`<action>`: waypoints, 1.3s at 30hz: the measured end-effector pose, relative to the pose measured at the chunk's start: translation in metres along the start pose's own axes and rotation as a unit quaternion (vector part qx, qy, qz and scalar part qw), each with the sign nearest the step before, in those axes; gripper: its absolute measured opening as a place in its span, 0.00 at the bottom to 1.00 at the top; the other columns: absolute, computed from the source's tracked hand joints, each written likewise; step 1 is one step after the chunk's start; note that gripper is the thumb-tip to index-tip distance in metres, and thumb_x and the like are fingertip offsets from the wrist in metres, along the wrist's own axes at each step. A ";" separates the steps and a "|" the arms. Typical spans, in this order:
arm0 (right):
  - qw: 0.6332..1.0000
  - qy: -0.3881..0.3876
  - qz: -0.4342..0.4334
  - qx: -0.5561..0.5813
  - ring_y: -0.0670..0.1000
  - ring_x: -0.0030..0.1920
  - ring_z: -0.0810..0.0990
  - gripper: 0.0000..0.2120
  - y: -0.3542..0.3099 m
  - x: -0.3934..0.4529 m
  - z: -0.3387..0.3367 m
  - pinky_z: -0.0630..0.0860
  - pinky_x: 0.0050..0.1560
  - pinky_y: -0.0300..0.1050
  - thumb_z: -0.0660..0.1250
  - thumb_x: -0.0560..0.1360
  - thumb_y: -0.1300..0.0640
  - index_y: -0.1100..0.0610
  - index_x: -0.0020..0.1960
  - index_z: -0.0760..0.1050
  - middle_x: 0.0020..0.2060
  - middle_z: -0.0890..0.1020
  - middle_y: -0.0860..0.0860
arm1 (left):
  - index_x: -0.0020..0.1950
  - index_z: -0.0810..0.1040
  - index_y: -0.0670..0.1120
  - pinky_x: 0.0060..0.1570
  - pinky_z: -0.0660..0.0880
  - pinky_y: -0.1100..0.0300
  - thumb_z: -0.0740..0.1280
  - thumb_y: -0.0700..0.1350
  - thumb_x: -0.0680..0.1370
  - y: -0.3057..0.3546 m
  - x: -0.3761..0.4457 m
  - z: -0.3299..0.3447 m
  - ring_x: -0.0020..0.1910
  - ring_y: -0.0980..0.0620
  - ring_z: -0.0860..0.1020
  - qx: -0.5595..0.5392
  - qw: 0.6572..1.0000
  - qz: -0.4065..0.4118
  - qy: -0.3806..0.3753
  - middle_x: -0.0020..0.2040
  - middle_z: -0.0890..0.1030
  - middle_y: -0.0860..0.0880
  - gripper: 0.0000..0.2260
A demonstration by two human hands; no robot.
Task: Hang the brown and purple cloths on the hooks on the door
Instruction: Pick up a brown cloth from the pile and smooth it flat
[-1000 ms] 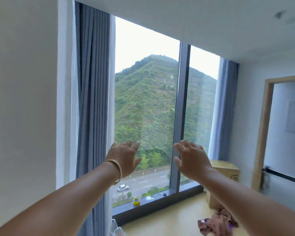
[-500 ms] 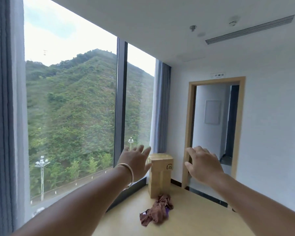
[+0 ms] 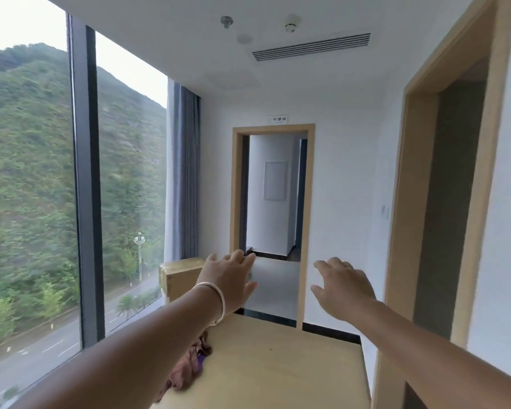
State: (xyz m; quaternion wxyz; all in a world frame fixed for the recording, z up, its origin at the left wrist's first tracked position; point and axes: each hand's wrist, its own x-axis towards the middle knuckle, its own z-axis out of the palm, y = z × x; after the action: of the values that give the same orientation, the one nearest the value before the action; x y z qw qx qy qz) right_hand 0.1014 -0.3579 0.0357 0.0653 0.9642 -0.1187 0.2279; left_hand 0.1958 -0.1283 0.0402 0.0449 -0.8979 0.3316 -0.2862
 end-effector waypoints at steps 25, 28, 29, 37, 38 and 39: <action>0.988 -0.047 0.139 -0.048 0.54 0.64 0.69 0.23 0.094 0.226 0.113 0.71 0.57 0.50 0.55 0.79 0.44 0.50 0.72 0.60 0.67 0.68 0.51 | 0.74 0.56 0.52 0.64 0.69 0.47 0.53 0.62 0.79 -0.026 0.309 0.191 0.62 0.48 0.75 -0.086 0.992 0.094 0.021 0.72 0.66 0.50 0.26; 0.987 -0.064 0.141 -0.053 0.53 0.66 0.67 0.24 0.102 0.251 0.133 0.70 0.58 0.50 0.55 0.79 0.44 0.49 0.74 0.58 0.68 0.67 0.50 | 0.74 0.56 0.53 0.64 0.69 0.47 0.52 0.62 0.79 -0.025 0.334 0.215 0.63 0.47 0.74 -0.085 0.991 0.101 0.010 0.72 0.65 0.49 0.26; 0.986 -0.065 0.143 -0.052 0.53 0.66 0.67 0.25 0.106 0.258 0.138 0.70 0.59 0.50 0.55 0.79 0.45 0.49 0.74 0.58 0.68 0.67 0.50 | 0.74 0.55 0.53 0.64 0.69 0.48 0.52 0.62 0.79 -0.024 0.341 0.222 0.63 0.47 0.74 -0.084 0.991 0.103 0.008 0.72 0.65 0.49 0.26; 0.987 -0.076 0.136 -0.049 0.54 0.67 0.66 0.24 0.150 0.338 0.199 0.69 0.61 0.50 0.55 0.80 0.45 0.50 0.74 0.58 0.68 0.66 0.50 | 0.75 0.55 0.53 0.69 0.63 0.44 0.52 0.62 0.80 -0.016 0.424 0.290 0.67 0.47 0.70 -0.077 0.992 0.095 -0.019 0.73 0.63 0.49 0.26; 0.987 -0.076 0.133 -0.049 0.54 0.67 0.66 0.24 0.158 0.350 0.207 0.69 0.61 0.50 0.55 0.80 0.45 0.50 0.74 0.59 0.68 0.66 0.50 | 0.75 0.54 0.53 0.69 0.63 0.44 0.52 0.62 0.80 -0.015 0.437 0.298 0.67 0.48 0.70 -0.075 0.992 0.095 -0.022 0.73 0.63 0.49 0.26; 0.987 -0.076 0.131 -0.050 0.54 0.67 0.66 0.24 0.165 0.360 0.214 0.69 0.61 0.50 0.55 0.80 0.45 0.50 0.74 0.59 0.68 0.67 0.50 | 0.75 0.54 0.53 0.69 0.63 0.44 0.52 0.62 0.80 -0.013 0.449 0.305 0.67 0.48 0.71 -0.072 0.993 0.093 -0.025 0.73 0.63 0.49 0.27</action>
State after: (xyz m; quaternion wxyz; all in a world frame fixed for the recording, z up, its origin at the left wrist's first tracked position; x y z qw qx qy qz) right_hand 0.4621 -0.6273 0.0214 0.0734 0.9504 -0.2598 0.1541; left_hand 0.6458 -0.4304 0.0078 0.0147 -0.8709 0.4324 -0.2333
